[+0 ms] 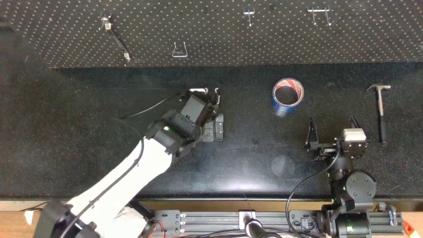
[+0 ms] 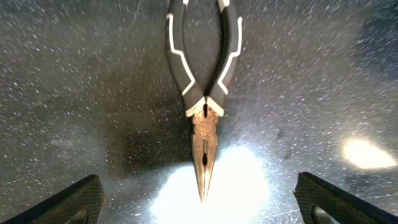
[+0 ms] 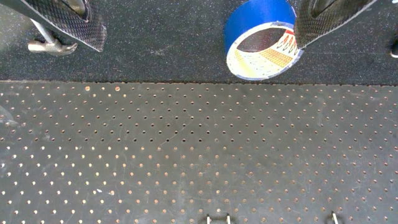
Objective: Place Tools Onto Pegboard
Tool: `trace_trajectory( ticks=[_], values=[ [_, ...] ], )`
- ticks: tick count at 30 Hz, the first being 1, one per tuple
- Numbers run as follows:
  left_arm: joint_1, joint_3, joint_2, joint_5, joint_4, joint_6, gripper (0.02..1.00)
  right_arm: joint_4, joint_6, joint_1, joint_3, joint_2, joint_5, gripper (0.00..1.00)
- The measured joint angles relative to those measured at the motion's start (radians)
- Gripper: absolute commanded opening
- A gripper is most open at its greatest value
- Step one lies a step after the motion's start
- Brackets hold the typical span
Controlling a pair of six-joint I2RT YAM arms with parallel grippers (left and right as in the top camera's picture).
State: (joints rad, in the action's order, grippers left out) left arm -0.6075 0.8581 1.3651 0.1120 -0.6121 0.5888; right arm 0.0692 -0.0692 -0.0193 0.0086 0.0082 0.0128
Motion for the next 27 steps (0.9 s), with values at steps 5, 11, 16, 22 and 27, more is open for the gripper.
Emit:
trace_trajectory(
  ticks=[5,11,16,22,27],
  values=[
    [0.056,0.089,0.106,-0.054,-0.103,-0.050,0.996,0.000,0.000,0.000,0.000,0.000,0.000,0.980],
    [0.075,0.283,0.297,-0.038,-0.116,-0.180,0.996,0.000,0.000,0.000,0.000,0.000,0.000,0.980],
    [0.078,0.296,0.350,-0.026,-0.052,-0.152,0.996,0.000,0.000,0.000,0.000,0.000,0.000,0.980],
    [0.086,0.296,0.386,-0.026,-0.044,-0.018,0.996,0.000,0.000,0.000,0.000,0.000,0.000,0.980],
    [0.086,0.296,0.415,-0.023,-0.021,-0.011,0.996,0.000,0.000,0.000,0.000,0.000,0.000,0.980]
  ],
)
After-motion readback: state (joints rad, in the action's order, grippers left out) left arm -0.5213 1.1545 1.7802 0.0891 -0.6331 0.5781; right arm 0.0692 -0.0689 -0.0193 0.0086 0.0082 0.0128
